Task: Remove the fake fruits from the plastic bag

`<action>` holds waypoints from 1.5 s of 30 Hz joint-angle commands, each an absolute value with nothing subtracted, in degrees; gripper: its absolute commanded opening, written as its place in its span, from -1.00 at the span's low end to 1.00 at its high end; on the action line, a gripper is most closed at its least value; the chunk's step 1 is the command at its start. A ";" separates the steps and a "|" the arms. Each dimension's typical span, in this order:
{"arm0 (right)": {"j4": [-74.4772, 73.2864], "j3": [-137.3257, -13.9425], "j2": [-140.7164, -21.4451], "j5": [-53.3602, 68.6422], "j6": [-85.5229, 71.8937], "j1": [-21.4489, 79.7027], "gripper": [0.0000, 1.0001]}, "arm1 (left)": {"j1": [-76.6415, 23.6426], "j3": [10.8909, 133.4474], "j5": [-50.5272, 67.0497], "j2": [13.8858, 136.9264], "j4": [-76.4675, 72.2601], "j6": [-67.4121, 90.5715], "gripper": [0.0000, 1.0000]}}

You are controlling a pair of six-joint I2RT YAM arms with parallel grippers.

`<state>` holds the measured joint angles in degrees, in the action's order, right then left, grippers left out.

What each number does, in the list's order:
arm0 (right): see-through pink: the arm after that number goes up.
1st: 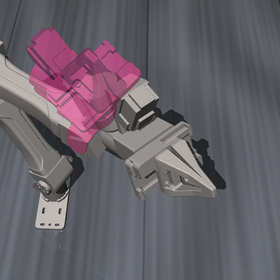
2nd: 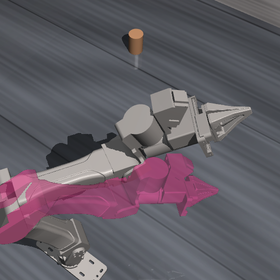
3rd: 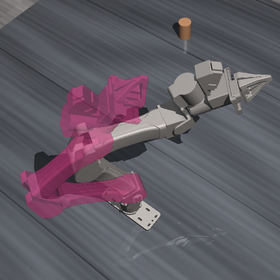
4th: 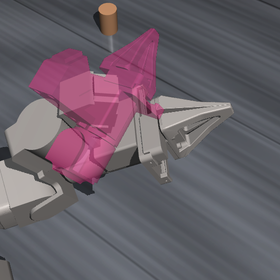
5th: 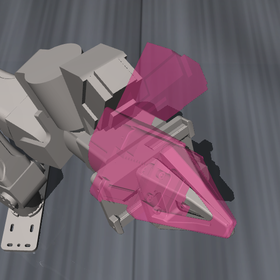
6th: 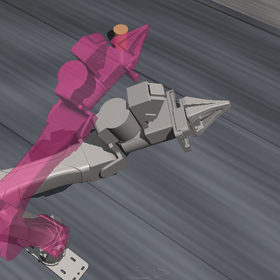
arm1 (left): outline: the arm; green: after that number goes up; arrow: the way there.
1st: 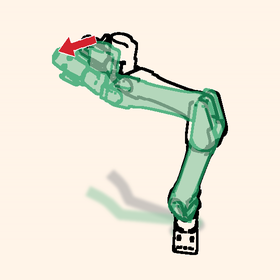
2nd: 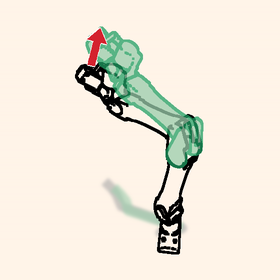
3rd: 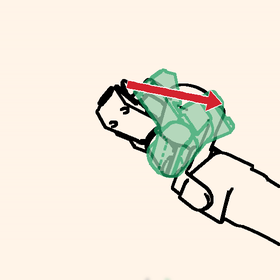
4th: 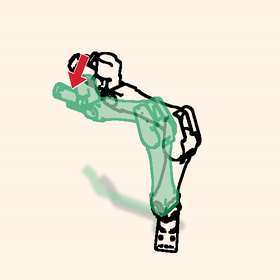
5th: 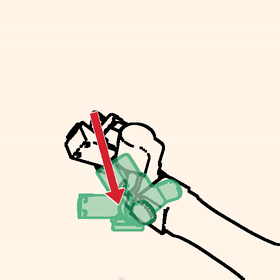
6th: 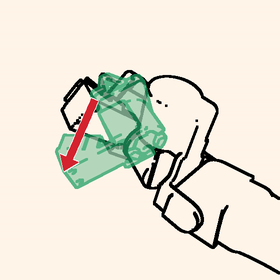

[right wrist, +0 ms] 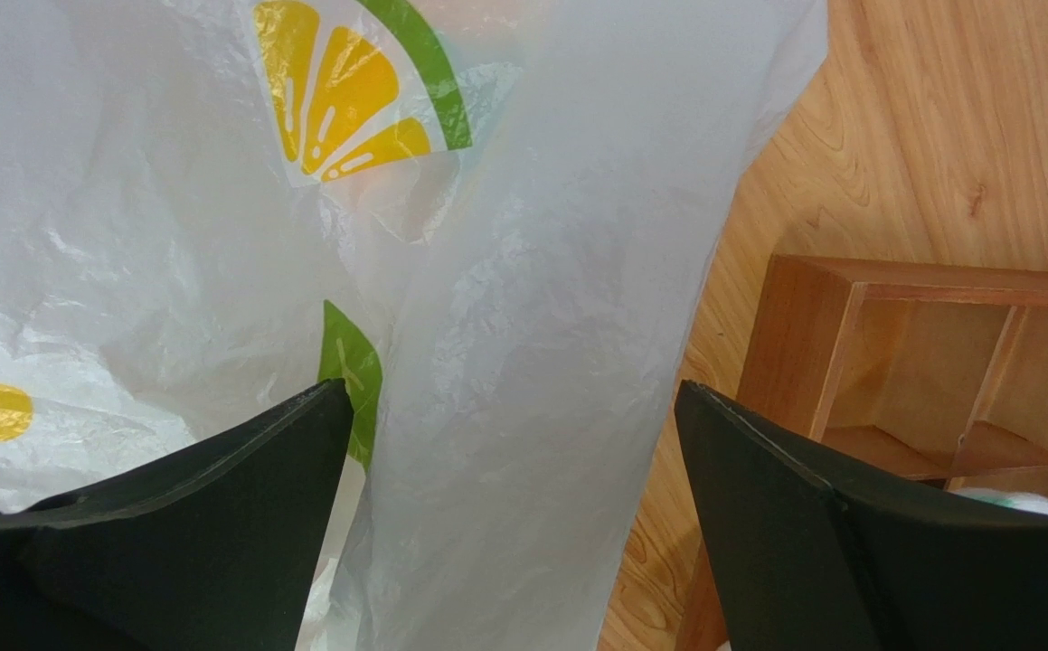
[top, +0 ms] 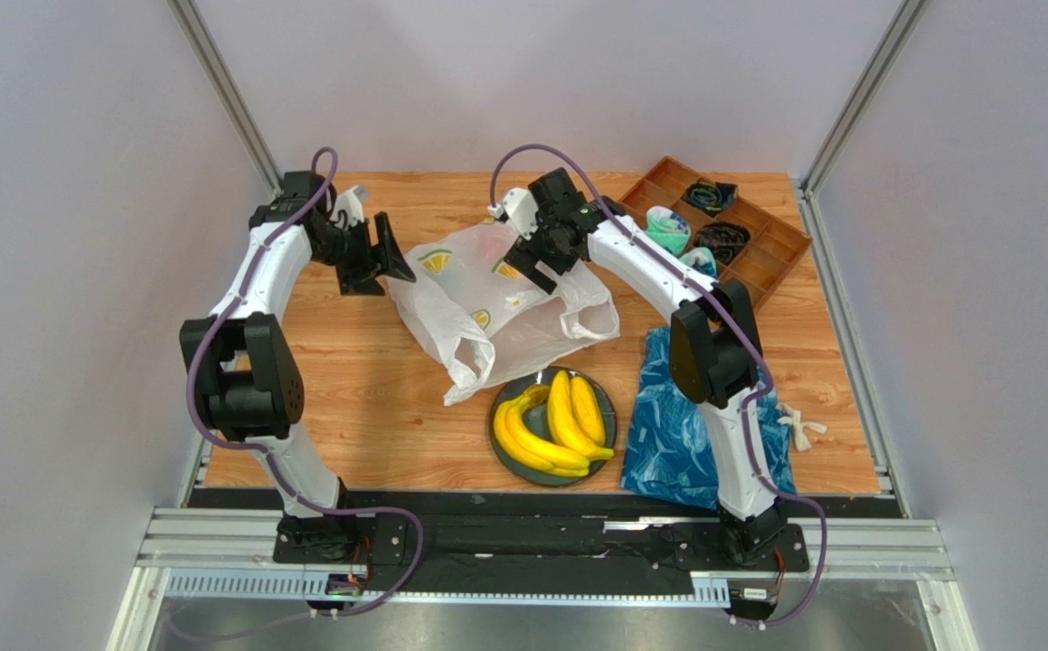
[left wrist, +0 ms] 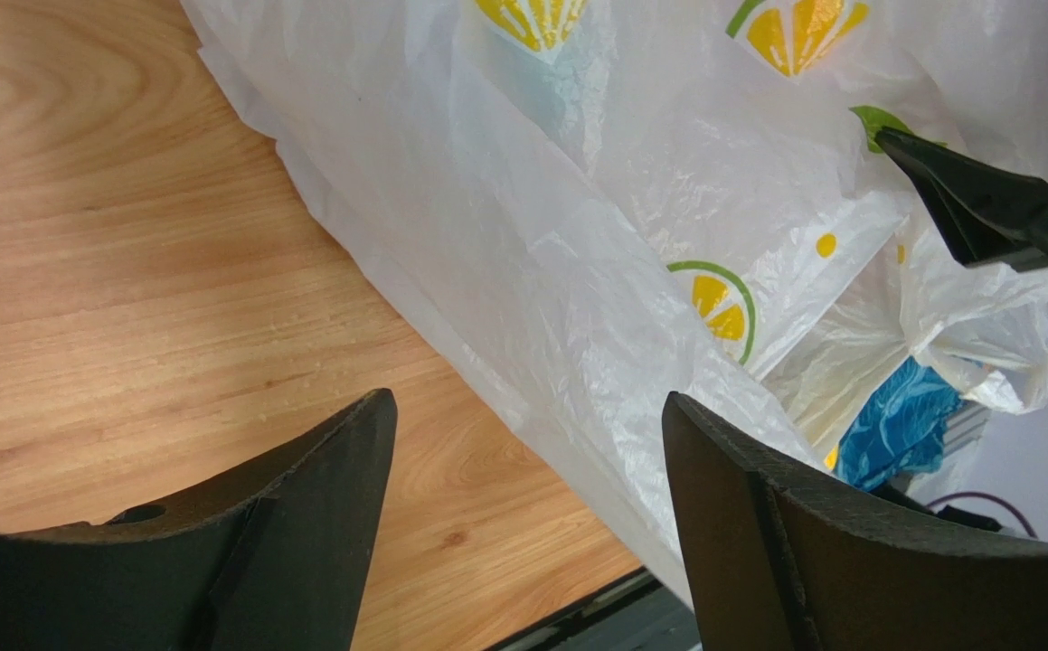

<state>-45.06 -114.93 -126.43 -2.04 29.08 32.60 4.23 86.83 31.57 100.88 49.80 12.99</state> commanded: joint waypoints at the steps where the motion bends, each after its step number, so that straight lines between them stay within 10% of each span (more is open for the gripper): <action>1: -46.49 -114.96 -125.86 -0.79 27.51 32.96 0.90 | 1.06 85.88 34.62 103.00 47.38 18.35 0.52; 5: -46.32 -115.48 -126.91 -1.32 27.33 32.96 0.86 | -1.93 87.88 37.17 107.39 45.09 19.78 0.30; 8: -46.32 -117.77 -129.54 -0.97 28.39 32.78 0.50 | -3.16 92.45 36.92 111.96 45.26 18.28 -1.00; 18: -45.97 -130.08 -129.56 3.51 28.22 31.03 -1.00 | -3.25 109.32 37.35 109.52 44.47 11.88 -1.00; 30: -45.18 -105.40 -110.40 5.54 23.12 29.53 -1.00 | -3.25 98.91 39.03 100.55 45.80 5.01 -1.00; 38: -42.10 -102.02 -117.77 5.01 20.92 28.48 -1.00 | -5.70 95.36 37.18 103.88 46.76 2.90 -1.00; 43: -43.85 -105.82 -115.94 4.04 22.85 28.21 -0.10 | -7.21 95.72 36.39 103.98 46.94 3.43 -1.00; 45: -45.52 -106.96 -114.00 4.74 23.20 28.30 0.16 | -7.21 95.28 36.04 102.93 46.67 4.13 -0.58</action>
<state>-45.12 -100.84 -120.40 4.47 22.50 28.67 -6.66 94.39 36.25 105.93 47.44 4.71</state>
